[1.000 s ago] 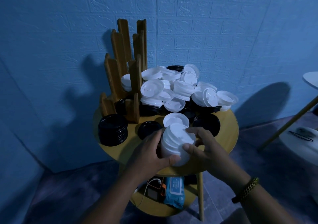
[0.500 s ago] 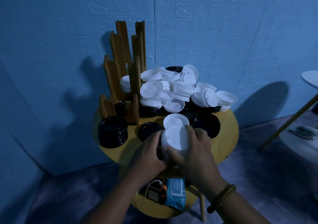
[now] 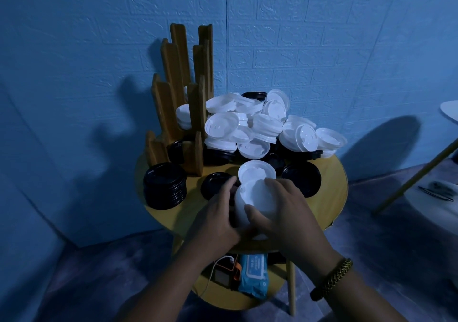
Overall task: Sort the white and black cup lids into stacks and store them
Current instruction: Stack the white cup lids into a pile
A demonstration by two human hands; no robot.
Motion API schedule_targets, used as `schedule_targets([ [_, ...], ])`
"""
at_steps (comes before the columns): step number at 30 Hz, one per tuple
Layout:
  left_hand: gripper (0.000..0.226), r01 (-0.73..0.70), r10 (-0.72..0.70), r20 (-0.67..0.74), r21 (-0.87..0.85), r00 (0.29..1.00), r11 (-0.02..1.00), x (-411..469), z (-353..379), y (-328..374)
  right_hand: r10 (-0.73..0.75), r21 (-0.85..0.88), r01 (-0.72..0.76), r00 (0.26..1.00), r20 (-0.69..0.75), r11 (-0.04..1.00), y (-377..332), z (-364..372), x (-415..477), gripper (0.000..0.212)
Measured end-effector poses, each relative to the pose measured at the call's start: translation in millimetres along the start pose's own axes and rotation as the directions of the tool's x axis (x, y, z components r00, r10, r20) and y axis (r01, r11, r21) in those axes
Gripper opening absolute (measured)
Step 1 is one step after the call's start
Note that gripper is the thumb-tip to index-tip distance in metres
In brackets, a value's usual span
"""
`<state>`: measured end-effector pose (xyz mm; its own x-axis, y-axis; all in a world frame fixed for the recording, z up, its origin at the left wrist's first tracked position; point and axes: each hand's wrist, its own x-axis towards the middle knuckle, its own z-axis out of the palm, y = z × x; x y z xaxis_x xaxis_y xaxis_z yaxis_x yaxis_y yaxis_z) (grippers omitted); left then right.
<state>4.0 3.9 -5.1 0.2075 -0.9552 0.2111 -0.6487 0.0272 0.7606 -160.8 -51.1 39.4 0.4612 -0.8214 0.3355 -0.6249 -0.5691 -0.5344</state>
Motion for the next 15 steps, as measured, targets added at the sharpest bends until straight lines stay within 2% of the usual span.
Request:
schedule_targets([
  [7,0.1,0.007,-0.007,0.007,-0.012,1.0,1.0,-1.0,-1.7,2.5,0.02,-0.146,-0.008,0.997,0.078,0.989,-6.4,-12.9,6.0,0.074],
  [12,0.104,0.022,-0.021,0.021,-0.029,1.0,0.999,-1.1,-2.6,4.8,0.051,-0.285,-0.047,0.999,0.006,0.957,-13.4,-7.8,4.8,0.079],
  [15,0.102,0.025,-0.024,0.016,-0.016,1.0,1.0,-1.6,-3.5,4.8,0.011,-0.212,-0.009,1.0,0.009,0.977,-8.3,-2.9,6.4,0.078],
])
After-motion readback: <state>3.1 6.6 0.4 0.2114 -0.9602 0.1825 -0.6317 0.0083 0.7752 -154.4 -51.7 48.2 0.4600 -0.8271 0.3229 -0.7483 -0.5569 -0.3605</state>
